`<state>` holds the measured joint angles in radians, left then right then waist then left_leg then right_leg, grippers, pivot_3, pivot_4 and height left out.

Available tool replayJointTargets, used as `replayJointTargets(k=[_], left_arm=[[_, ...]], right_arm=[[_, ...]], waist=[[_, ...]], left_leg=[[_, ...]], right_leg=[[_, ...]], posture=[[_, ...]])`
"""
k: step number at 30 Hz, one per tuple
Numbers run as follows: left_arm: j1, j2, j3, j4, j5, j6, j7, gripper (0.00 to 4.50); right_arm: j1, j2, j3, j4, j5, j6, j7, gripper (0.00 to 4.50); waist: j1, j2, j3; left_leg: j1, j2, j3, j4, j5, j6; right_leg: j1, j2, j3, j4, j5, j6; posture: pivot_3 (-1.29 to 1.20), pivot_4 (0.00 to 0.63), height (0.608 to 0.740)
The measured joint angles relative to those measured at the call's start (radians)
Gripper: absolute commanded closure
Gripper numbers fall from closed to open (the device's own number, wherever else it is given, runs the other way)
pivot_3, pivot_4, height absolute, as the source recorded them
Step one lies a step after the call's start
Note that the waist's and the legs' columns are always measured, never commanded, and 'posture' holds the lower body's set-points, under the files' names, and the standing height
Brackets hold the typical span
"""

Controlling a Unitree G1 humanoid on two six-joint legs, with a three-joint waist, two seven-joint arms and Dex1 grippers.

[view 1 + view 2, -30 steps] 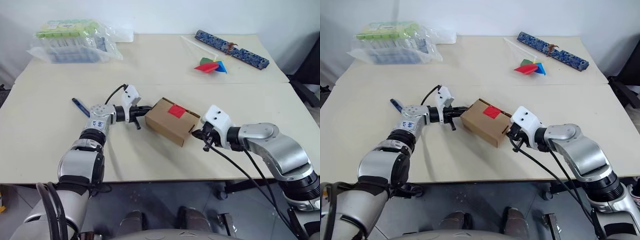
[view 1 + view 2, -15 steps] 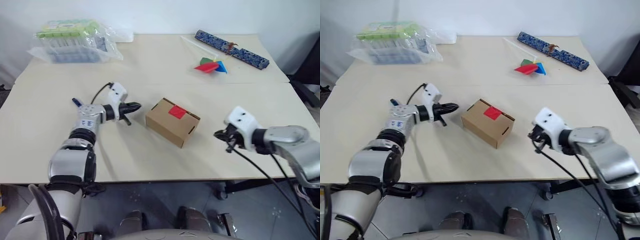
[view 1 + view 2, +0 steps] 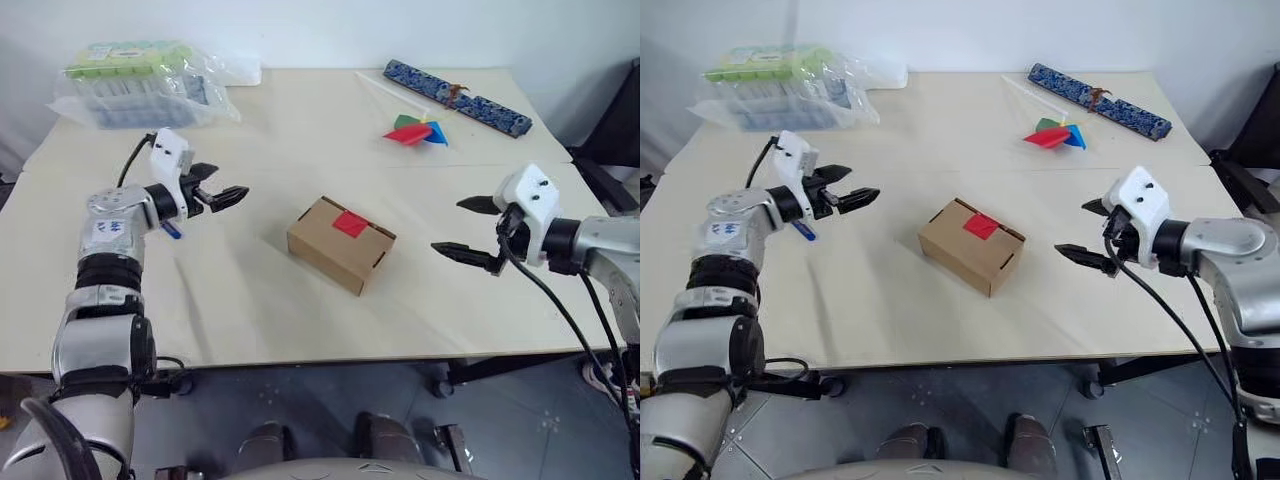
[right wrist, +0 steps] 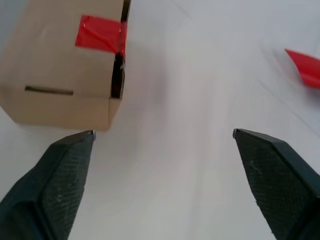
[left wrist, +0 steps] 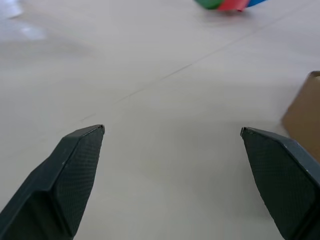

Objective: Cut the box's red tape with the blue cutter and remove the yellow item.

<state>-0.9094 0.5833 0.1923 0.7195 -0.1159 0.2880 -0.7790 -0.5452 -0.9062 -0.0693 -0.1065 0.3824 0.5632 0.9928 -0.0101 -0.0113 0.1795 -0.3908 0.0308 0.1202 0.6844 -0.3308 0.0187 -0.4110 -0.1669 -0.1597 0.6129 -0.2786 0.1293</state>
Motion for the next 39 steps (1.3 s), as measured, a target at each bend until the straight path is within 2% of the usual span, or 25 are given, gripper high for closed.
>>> replayJointTargets(k=[4, 9, 11, 14, 17, 22, 27, 32, 39], left_arm=[[0.129, -0.028, 0.053, -0.270, 0.006, 0.155, 0.232, 0.03], [0.202, -0.126, 0.110, -0.555, 0.070, 0.312, 0.572, 0.03], [0.220, -0.171, 0.119, -0.644, 0.094, 0.366, 0.672, 0.03], [0.210, -0.300, 0.156, -0.751, 0.141, 0.442, 0.886, 0.03], [0.166, -0.380, 0.227, -0.757, 0.157, 0.544, 1.040, 0.03], [0.108, -0.438, 0.322, -0.703, 0.156, 0.643, 1.188, 0.03], [0.076, -0.462, 0.380, -0.603, 0.131, 0.647, 1.257, 0.03], [0.055, -0.462, 0.379, -0.514, 0.116, 0.620, 1.281, 0.03], [0.034, -0.465, 0.403, -0.469, 0.072, 0.625, 1.314, 0.03]], right_arm=[[-0.071, 0.040, 0.045, 0.083, -0.006, -0.060, 0.060, 0.00], [-0.180, 0.112, 0.077, 0.186, -0.009, -0.132, 0.112, 0.00], [-0.219, 0.133, 0.087, 0.234, -0.009, -0.154, 0.144, 0.00], [-0.278, 0.177, 0.120, 0.307, -0.006, -0.204, 0.235, 0.00], [-0.340, 0.212, 0.143, 0.390, -0.007, -0.243, 0.313, 0.00], [-0.438, 0.245, 0.152, 0.518, -0.035, -0.327, 0.390, 0.00], [-0.455, 0.259, 0.162, 0.548, -0.058, -0.359, 0.417, 0.00], [-0.449, 0.257, 0.162, 0.541, -0.063, -0.359, 0.423, 0.00], [-0.424, 0.239, 0.161, 0.529, -0.067, -0.344, 0.423, 0.00]], waist=[[0.003, 0.000, 0.000], [0.014, 0.000, 0.000], [0.013, 0.000, 0.000], [0.012, 0.000, 0.000], [0.010, 0.000, 0.000], [0.009, 0.000, 0.000], [0.013, 0.000, 0.000], [0.010, 0.000, 0.000], [0.010, 0.000, 0.000]], left_leg=[[0.000, 0.000, 0.000, 0.001, 0.000, 0.000], [0.000, 0.000, -0.002, 0.002, 0.000, 0.000], [0.000, 0.000, -0.002, 0.002, 0.000, 0.000], [0.000, 0.000, -0.002, 0.002, 0.000, 0.000], [0.000, 0.000, -0.001, 0.002, 0.000, 0.000], [0.000, 0.000, -0.002, 0.002, 0.000, 0.000], [0.000, 0.000, -0.002, 0.002, 0.000, 0.000], [0.000, 0.000, -0.002, 0.001, 0.000, 0.000], [0.000, 0.000, -0.002, 0.001, 0.000, -0.001]], right_leg=[[0.000, 0.000, 0.000, 0.000, 0.000, 0.000], [0.002, 0.000, 0.000, 0.000, 0.000, 0.000], [0.002, 0.000, 0.000, 0.000, 0.000, 0.001], [0.002, 0.000, 0.000, 0.000, 0.000, 0.001], [0.002, 0.000, 0.000, 0.000, 0.000, 0.001], [0.002, 0.000, 0.000, 0.000, 0.000, 0.000], [0.002, 0.000, 0.000, 0.000, 0.001, 0.001], [0.002, 0.000, 0.000, 0.000, 0.001, 0.001], [0.002, 0.000, 0.000, 0.000, 0.001, 0.001]], posture=[[0.00, 0.150, 0.740], [0.00, 0.150, 0.740], [0.00, 0.150, 0.740], [0.00, 0.150, 0.740], [0.00, 0.150, 0.740], [0.00, 0.150, 0.740], [0.00, 0.150, 0.740], [0.00, 0.150, 0.740], [0.00, 0.150, 0.740]])
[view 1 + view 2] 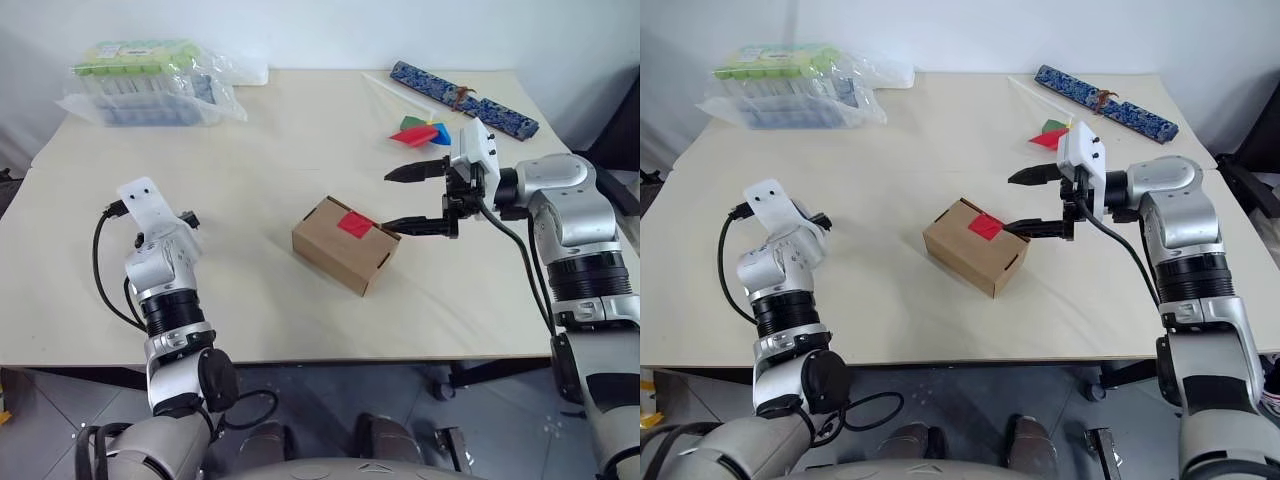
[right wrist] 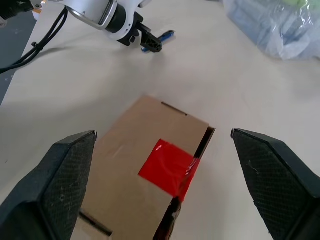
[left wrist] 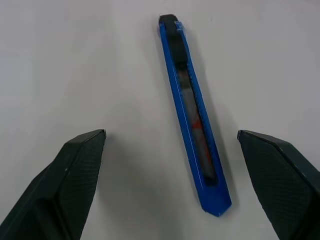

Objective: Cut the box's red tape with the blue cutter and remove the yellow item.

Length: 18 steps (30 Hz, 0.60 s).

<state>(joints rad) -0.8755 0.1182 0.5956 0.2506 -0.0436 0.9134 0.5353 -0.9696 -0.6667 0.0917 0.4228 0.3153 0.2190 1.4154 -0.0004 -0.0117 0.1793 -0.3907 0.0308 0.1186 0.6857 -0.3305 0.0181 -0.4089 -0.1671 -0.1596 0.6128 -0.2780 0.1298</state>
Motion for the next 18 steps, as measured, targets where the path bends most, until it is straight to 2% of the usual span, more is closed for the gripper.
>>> replayJointTargets(k=[4, 8, 18], left_arm=[[-0.008, -0.001, 0.006, 0.000, -0.015, 0.014, 0.017, 0.03], [-0.017, 0.002, 0.015, 0.000, -0.027, 0.036, 0.031, 0.82], [-0.024, 0.023, 0.035, 0.007, -0.032, 0.069, 0.069, 3.87]], right_arm=[[0.000, -0.008, -0.001, 0.000, -0.007, 0.000, -0.001, 0.00], [0.000, -0.007, -0.001, 0.001, -0.017, -0.002, -0.002, 0.00], [-0.001, -0.006, -0.001, 0.011, -0.020, -0.006, -0.004, 0.00]], waist=[[0.000, 0.000, 0.000], [0.001, 0.000, 0.000], [0.004, 0.000, 0.000]], left_leg=[[0.000, 0.000, 0.000, 0.000, 0.000, 0.000], [0.000, 0.000, 0.000, 0.000, 0.000, 0.000], [0.001, 0.000, 0.000, 0.000, 0.000, 0.000]], right_leg=[[0.000, 0.000, 0.000, 0.000, 0.000, 0.000], [0.000, 0.000, 0.000, 0.000, 0.000, 0.000], [0.000, 0.000, 0.000, 0.001, 0.000, 0.000]], posture=[[0.00, 0.150, 0.740], [0.00, 0.150, 0.740], [0.00, 0.150, 0.740]])
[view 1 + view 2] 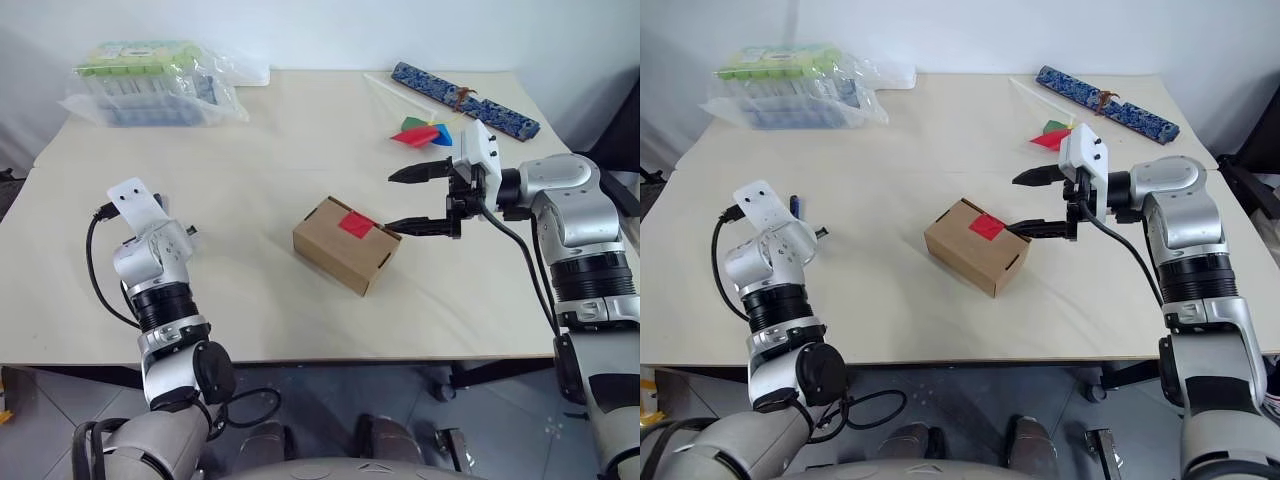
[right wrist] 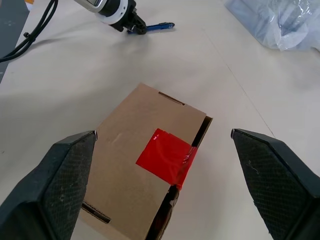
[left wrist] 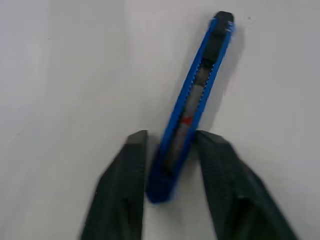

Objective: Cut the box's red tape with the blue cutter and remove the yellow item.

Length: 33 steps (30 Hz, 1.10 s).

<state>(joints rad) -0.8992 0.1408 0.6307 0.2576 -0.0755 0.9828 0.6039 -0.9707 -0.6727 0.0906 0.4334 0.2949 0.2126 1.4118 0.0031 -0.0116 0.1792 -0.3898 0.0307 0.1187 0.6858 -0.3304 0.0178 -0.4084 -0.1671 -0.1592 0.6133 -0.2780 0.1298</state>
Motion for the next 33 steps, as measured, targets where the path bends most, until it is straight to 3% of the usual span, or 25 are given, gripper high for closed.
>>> replayJointTargets(k=[3, 8, 12, 19, 23, 26, 29, 33], left_arm=[[0.000, 0.016, 0.009, -0.001, -0.005, 0.011, 0.003, 4.48], [0.007, 0.041, -0.001, -0.012, -0.012, 0.045, -0.029, 4.48], [0.056, 0.100, -0.085, -0.055, -0.010, 0.115, -0.119, 4.48], [0.186, 0.233, -0.257, -0.248, -0.067, 0.258, -0.387, 4.48], [0.363, 0.517, -0.448, -0.479, -0.139, 0.280, -0.659, 4.48], [0.529, 0.740, -0.527, -0.621, -0.187, 0.197, -0.891, 4.48], [0.642, 0.823, -0.529, -0.653, -0.196, 0.019, -1.057, 4.48], [0.745, 0.860, -0.507, -0.654, -0.194, -0.275, -1.239, 4.48]], right_arm=[[0.000, 0.000, 0.000, 0.002, -0.004, -0.011, -0.001, 0.00], [-0.001, 0.000, -0.001, 0.003, -0.007, -0.016, -0.005, 0.00], [-0.001, -0.001, -0.005, 0.002, -0.008, -0.016, -0.009, 0.00], [0.013, -0.004, -0.016, -0.019, -0.006, -0.007, -0.023, 0.00], [0.037, -0.016, -0.025, -0.053, 0.001, 0.013, -0.032, 0.00], [0.056, -0.022, -0.034, -0.068, 0.003, 0.027, -0.042, 0.00], [0.062, -0.023, -0.038, -0.082, 0.006, 0.034, -0.048, 0.00], [0.081, -0.024, -0.049, -0.124, 0.017, 0.053, -0.058, 0.00]], waist=[[-0.001, 0.000, 0.000], [-0.003, 0.000, 0.000], [-0.005, 0.000, 0.000], [-0.006, 0.000, 0.000], [-0.015, 0.000, 0.000], [-0.021, 0.001, 0.000], [-0.021, 0.002, 0.001], [-0.016, 0.002, 0.001]], left_leg=[[0.000, 0.000, 0.000, 0.000, 0.000, 0.000], [0.001, 0.000, 0.000, 0.000, 0.000, 0.000], [0.000, 0.000, 0.000, 0.000, 0.000, -0.001], [0.000, 0.000, 0.000, -0.001, 0.000, -0.001], [0.000, 0.001, 0.001, -0.003, 0.000, -0.002], [0.001, 0.002, 0.000, -0.003, -0.001, -0.003], [0.001, 0.002, 0.000, -0.002, 0.000, -0.003], [0.001, 0.002, 0.002, -0.002, -0.001, -0.003]], right_leg=[[0.000, 0.000, 0.000, 0.001, 0.000, 0.000], [0.000, 0.000, 0.000, 0.001, 0.000, 0.000], [-0.001, 0.000, 0.000, 0.002, 0.000, 0.000], [-0.001, 0.000, 0.001, 0.002, 0.000, 0.000], [-0.004, 0.000, 0.002, 0.003, 0.000, -0.001], [-0.004, 0.000, 0.003, 0.003, -0.001, -0.002], [-0.004, 0.000, 0.004, 0.002, -0.001, -0.002], [-0.004, 0.000, 0.003, 0.001, -0.001, -0.002]], posture=[[0.00, 0.150, 0.740], [0.00, 0.150, 0.740], [0.00, 0.150, 0.740], [0.00, 0.150, 0.740], [0.00, 0.150, 0.740], [0.00, 0.150, 0.740], [0.00, 0.150, 0.740], [0.00, 0.150, 0.740]])
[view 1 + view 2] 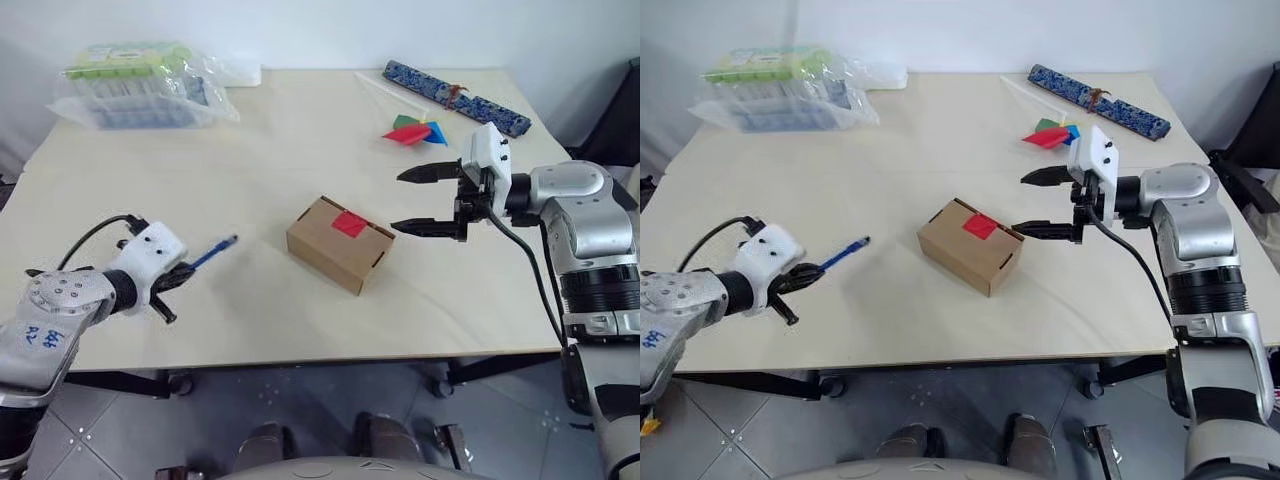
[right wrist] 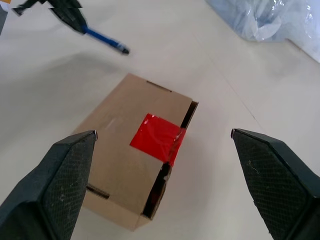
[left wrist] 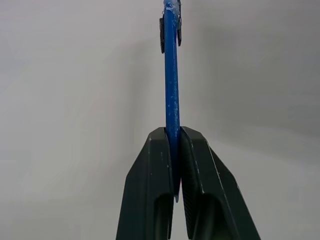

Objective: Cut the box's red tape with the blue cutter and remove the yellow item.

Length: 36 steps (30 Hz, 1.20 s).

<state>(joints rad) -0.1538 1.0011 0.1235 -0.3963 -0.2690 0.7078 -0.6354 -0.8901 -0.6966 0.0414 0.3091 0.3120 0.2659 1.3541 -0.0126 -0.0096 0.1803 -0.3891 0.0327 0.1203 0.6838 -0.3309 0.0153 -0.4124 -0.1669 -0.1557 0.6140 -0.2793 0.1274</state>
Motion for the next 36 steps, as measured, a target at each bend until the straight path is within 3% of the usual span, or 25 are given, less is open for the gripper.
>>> replayJointTargets(k=[7, 15, 23, 35, 36], left_arm=[[0.061, 0.001, -0.032, 0.088, 0.045, -0.447, -0.233, 4.48], [-0.046, -0.091, -0.203, 0.296, 0.212, -0.778, -0.294, 4.48], [-0.127, -0.137, -0.254, 0.404, 0.316, -0.968, -0.279, 4.48], [-0.092, -0.135, -0.259, 0.411, 0.413, -1.104, -0.206, 4.48], [-0.091, -0.135, -0.259, 0.411, 0.414, -1.104, -0.206, 4.17]], right_arm=[[0.081, -0.001, -0.010, -0.169, 0.043, 0.074, -0.040, 0.00], [0.186, -0.003, -0.026, -0.418, 0.114, 0.187, -0.129, 0.00], [0.270, -0.010, -0.049, -0.518, 0.152, 0.239, -0.196, 0.00], [0.287, -0.028, -0.052, -0.545, 0.180, 0.252, -0.236, 0.00], [0.287, -0.028, -0.052, -0.545, 0.180, 0.251, -0.236, 0.00]], waist=[[0.002, 0.001, 0.000], [0.014, 0.001, 0.000], [0.016, 0.001, 0.000], [0.014, 0.003, -0.001], [0.013, 0.003, -0.001]], left_leg=[[0.000, 0.000, 0.003, 0.000, 0.000, 0.000], [-0.001, -0.001, 0.003, 0.000, 0.000, 0.001], [0.001, -0.001, 0.002, 0.000, 0.000, 0.001], [0.002, -0.001, 0.002, 0.001, 0.000, 0.002], [0.002, -0.001, 0.002, 0.001, 0.000, 0.002]], right_leg=[[0.000, 0.000, -0.001, 0.000, 0.000, 0.000], [0.000, 0.000, -0.001, 0.001, 0.000, 0.000], [0.001, 0.000, -0.001, 0.002, 0.000, 0.000], [0.002, 0.000, -0.001, 0.002, 0.000, 0.000], [0.002, 0.000, -0.001, 0.002, 0.000, 0.000]], posture=[[0.00, 0.150, 0.740], [0.00, 0.150, 0.740], [0.00, 0.150, 0.740], [0.00, 0.150, 0.740], [0.00, 0.150, 0.740]])
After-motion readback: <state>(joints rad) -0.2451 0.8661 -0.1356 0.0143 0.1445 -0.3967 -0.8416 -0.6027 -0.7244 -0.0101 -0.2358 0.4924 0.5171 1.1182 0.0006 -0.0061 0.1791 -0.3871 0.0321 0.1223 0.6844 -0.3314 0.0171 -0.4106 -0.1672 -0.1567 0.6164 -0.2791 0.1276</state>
